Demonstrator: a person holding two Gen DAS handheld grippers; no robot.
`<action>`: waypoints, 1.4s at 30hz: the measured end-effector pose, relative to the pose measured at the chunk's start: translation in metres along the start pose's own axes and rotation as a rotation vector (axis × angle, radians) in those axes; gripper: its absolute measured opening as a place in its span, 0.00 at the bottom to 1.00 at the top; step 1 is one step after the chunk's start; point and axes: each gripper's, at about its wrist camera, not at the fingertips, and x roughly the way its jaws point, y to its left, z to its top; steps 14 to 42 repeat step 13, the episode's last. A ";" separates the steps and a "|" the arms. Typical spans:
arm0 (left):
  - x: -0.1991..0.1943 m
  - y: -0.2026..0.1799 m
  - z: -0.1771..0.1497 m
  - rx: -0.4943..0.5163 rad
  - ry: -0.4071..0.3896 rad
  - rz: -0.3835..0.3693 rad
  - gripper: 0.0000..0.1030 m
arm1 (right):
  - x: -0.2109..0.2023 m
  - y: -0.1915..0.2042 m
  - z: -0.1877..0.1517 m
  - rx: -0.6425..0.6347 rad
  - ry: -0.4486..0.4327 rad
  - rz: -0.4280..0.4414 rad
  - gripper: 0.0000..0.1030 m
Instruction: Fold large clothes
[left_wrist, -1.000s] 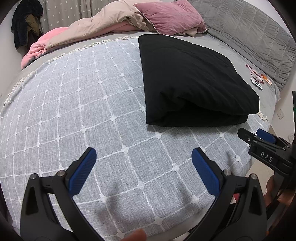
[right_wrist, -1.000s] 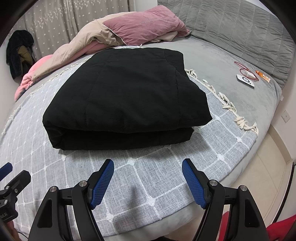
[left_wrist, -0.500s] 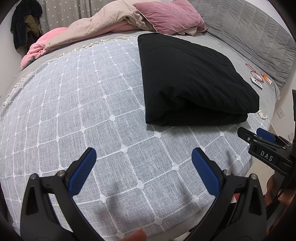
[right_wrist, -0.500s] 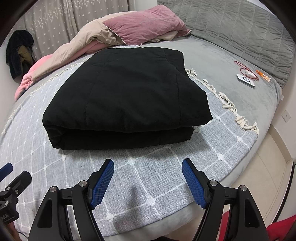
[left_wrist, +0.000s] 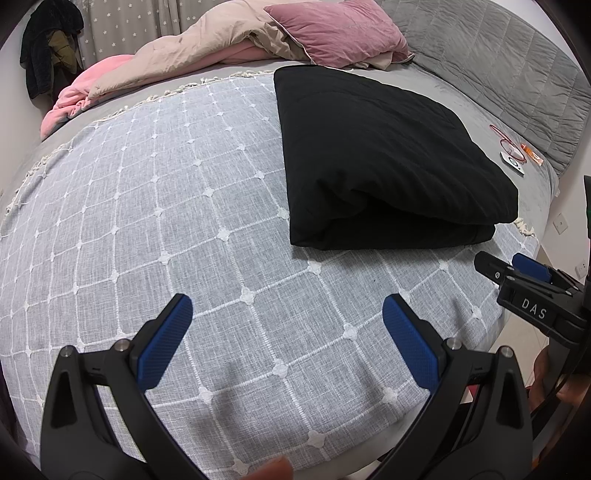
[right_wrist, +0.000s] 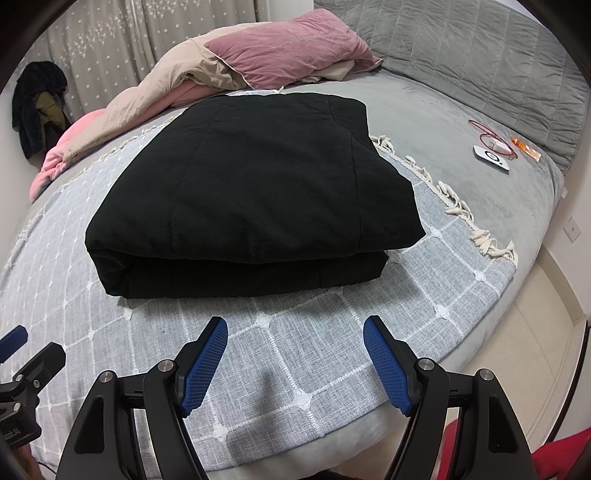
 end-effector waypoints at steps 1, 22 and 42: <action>0.000 0.000 0.000 0.001 0.000 0.000 0.99 | 0.000 0.000 0.000 0.000 0.000 0.000 0.75; 0.003 0.007 -0.001 -0.001 0.009 0.000 0.99 | 0.000 0.002 0.003 0.010 0.004 0.018 0.75; 0.003 0.007 -0.001 -0.001 0.009 0.000 0.99 | 0.000 0.002 0.003 0.010 0.004 0.018 0.75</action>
